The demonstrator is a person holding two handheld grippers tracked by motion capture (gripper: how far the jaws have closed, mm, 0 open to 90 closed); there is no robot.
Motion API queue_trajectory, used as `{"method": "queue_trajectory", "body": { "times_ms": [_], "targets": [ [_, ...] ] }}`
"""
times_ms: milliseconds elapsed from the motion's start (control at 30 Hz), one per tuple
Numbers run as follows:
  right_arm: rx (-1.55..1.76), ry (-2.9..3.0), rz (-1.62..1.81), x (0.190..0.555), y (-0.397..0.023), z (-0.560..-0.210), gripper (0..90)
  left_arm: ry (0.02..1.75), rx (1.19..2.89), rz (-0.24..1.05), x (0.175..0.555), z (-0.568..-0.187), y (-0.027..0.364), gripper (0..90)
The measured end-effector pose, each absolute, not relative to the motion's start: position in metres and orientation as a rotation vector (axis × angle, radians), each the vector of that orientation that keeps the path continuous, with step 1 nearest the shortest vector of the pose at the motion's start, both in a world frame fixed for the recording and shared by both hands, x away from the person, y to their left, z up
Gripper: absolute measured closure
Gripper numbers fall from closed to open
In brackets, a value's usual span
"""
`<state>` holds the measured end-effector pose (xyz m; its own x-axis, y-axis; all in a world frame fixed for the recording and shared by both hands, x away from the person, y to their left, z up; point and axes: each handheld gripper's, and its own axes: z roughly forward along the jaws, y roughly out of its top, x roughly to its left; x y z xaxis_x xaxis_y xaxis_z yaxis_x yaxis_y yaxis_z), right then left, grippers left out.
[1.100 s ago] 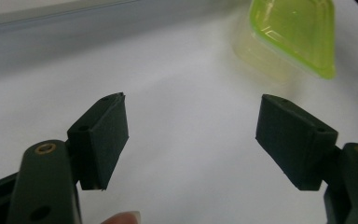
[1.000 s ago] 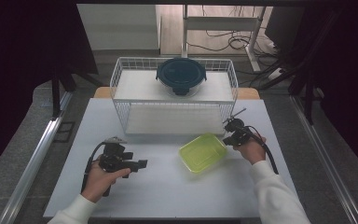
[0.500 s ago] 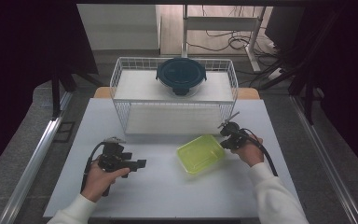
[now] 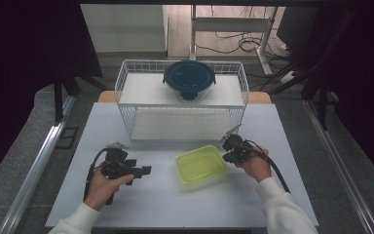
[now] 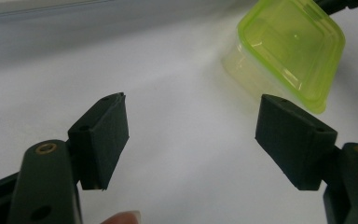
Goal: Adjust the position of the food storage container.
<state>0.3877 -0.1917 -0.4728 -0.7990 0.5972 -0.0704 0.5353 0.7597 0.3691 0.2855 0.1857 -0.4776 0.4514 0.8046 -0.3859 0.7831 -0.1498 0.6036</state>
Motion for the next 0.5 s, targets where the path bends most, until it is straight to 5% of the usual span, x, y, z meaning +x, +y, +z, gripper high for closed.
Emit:
{"method": "queue_trajectory", "body": {
  "times_ms": [500],
  "targets": [
    [0.835, 2.814, 0.542, 0.363, -0.169, -0.477, 88.6, 1.346, 1.916, 0.028, 0.286, -0.478, 0.188, 25.3]
  ]
}}
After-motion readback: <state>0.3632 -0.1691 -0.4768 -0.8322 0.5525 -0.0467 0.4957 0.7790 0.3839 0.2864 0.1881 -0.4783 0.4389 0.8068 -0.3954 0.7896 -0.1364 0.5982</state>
